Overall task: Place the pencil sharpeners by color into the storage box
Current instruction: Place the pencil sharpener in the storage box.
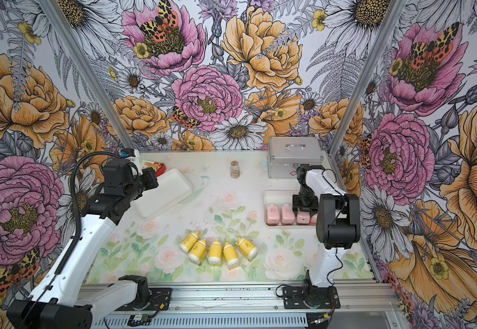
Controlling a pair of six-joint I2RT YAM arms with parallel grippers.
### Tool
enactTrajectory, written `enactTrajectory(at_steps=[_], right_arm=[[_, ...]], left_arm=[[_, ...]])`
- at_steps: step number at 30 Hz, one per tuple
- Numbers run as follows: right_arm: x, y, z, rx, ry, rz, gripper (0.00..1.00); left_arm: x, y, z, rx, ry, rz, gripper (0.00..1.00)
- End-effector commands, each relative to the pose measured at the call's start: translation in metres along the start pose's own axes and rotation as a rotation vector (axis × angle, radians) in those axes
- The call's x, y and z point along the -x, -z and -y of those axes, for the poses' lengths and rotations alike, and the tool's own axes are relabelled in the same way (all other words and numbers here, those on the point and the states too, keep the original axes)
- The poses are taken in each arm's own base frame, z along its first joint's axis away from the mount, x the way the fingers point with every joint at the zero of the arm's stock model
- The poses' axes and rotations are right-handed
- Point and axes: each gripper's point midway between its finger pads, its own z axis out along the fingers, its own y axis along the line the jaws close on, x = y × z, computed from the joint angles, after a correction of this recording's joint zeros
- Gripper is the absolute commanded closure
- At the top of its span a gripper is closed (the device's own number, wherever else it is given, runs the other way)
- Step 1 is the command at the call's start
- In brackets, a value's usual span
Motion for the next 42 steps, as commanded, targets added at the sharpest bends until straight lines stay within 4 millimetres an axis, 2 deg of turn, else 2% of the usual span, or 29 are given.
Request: enactTrajectory(at_steps=[1, 17, 34, 42], right_arm=[[0.000, -0.005, 0.000, 0.005, -0.005, -0.010, 0.48], [0.000, -0.003, 0.001, 0.004, -0.007, -0.006, 0.37], [0.002, 0.005, 0.001, 0.003, -0.003, 0.019, 0.37], [0.001, 0.021, 0.004, -0.008, -0.012, 0.063, 0.36]], left_arm=[[0.007, 0.005, 0.004, -0.022, 0.009, 0.020, 1.00], [0.008, 0.006, 0.004, -0.020, 0.010, 0.024, 1.00], [0.009, 0.006, 0.003, -0.021, 0.014, 0.025, 1.00], [0.007, 0.004, 0.003, -0.022, 0.015, 0.018, 1.00]])
